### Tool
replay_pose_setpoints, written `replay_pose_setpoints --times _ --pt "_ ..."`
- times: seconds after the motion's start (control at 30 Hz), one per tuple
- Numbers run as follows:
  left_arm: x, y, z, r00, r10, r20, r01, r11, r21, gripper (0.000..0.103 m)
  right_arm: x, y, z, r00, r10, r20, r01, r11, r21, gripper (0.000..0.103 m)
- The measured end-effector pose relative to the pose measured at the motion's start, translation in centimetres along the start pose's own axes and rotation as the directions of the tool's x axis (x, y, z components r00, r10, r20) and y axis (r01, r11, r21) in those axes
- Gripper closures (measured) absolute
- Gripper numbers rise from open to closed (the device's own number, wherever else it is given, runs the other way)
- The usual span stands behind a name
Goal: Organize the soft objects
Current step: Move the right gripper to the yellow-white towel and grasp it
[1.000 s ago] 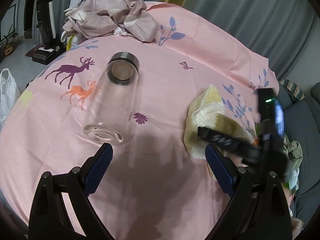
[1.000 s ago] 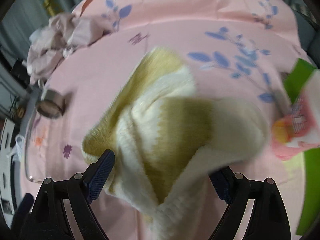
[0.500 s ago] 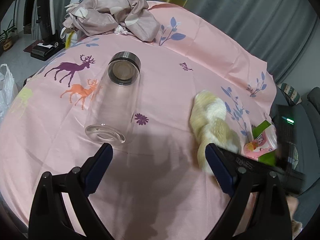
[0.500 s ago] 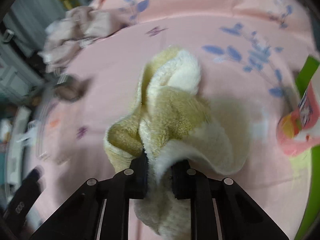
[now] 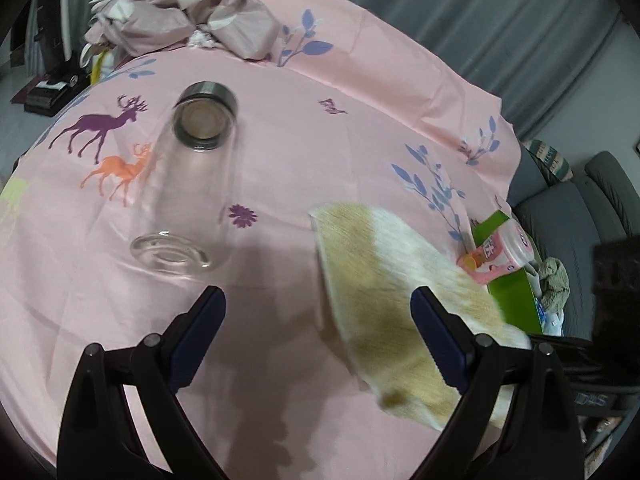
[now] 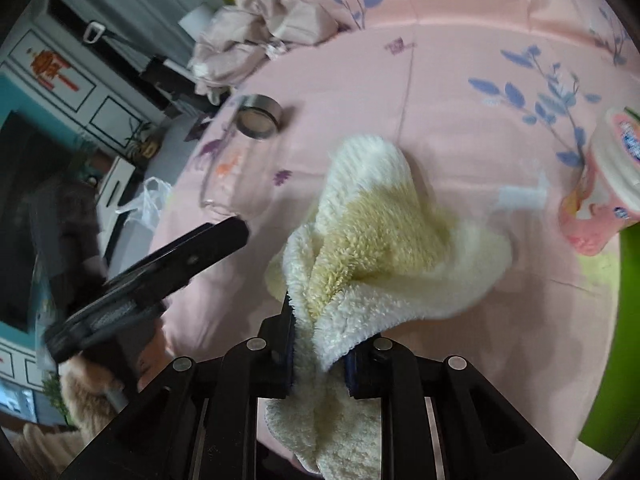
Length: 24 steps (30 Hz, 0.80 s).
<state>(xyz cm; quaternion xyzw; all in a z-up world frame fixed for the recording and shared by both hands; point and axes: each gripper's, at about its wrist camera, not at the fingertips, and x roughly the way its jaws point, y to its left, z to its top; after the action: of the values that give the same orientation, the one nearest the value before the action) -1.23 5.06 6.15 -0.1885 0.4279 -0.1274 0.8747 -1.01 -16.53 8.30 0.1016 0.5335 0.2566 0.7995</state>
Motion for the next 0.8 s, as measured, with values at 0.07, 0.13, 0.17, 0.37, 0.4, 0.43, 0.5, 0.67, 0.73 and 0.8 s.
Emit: replay_pose_setpoints --times 0.07,0.13,0.17,0.37,0.4,0.43,0.5,0.67,0.73,0.8 --pt "-0.2 0.5 0.1 1.000 0.004 -0.007 -0.004 1.000 -0.016 0.010 -0.7 0.4 0.0 1.000 0.006 0.012 -0.006 1.000 -0.016 0.083" --pt "-0.3 0.9 0.3 1.000 0.001 -0.004 -0.001 1.000 -0.023 0.010 -0.7 0.5 0.2 1.000 0.025 0.014 -0.024 1.000 -0.019 0.083" --pt "-0.4 1.0 0.3 1.000 -0.003 -0.004 0.002 1.000 -0.026 0.010 -0.3 0.3 0.5 0.999 0.038 0.011 -0.038 0.999 -0.008 0.083" --pt "1.2 0.1 -0.1 0.999 0.006 -0.043 -0.006 1.000 0.006 0.010 3.3 -4.2 3.2 0.996 -0.077 0.048 0.062 0.964 0.259 0.083" --pt "1.6 -0.2 -0.2 0.999 0.013 -0.048 -0.013 1.000 0.012 0.010 3.7 -4.8 3.6 0.994 -0.090 0.057 0.070 0.954 0.291 0.083" --pt "2.1 -0.6 -0.3 0.998 0.027 -0.051 -0.026 0.999 0.024 0.010 4.1 -5.2 4.1 0.993 -0.097 0.065 0.073 0.949 0.306 0.083" --pt "3.1 -1.5 -0.2 0.997 0.049 -0.060 -0.045 0.997 0.064 0.010 4.6 -5.7 4.7 0.988 -0.134 0.082 0.103 0.948 0.300 0.083" --pt "5.8 -2.9 0.5 0.994 0.055 -0.099 -0.044 0.992 0.115 0.010 6.6 -7.2 5.6 0.985 -0.170 0.037 0.148 0.932 0.331 0.083" --pt "6.8 -3.7 0.9 0.992 0.051 -0.117 -0.034 0.989 0.144 0.010 6.5 -7.8 6.0 0.988 -0.152 0.035 0.131 0.930 0.343 0.083" --pt "8.0 -4.6 1.5 0.989 0.072 -0.127 -0.045 0.979 0.199 0.010 6.0 -8.1 6.0 0.992 -0.121 0.033 0.102 0.930 0.352 0.077"
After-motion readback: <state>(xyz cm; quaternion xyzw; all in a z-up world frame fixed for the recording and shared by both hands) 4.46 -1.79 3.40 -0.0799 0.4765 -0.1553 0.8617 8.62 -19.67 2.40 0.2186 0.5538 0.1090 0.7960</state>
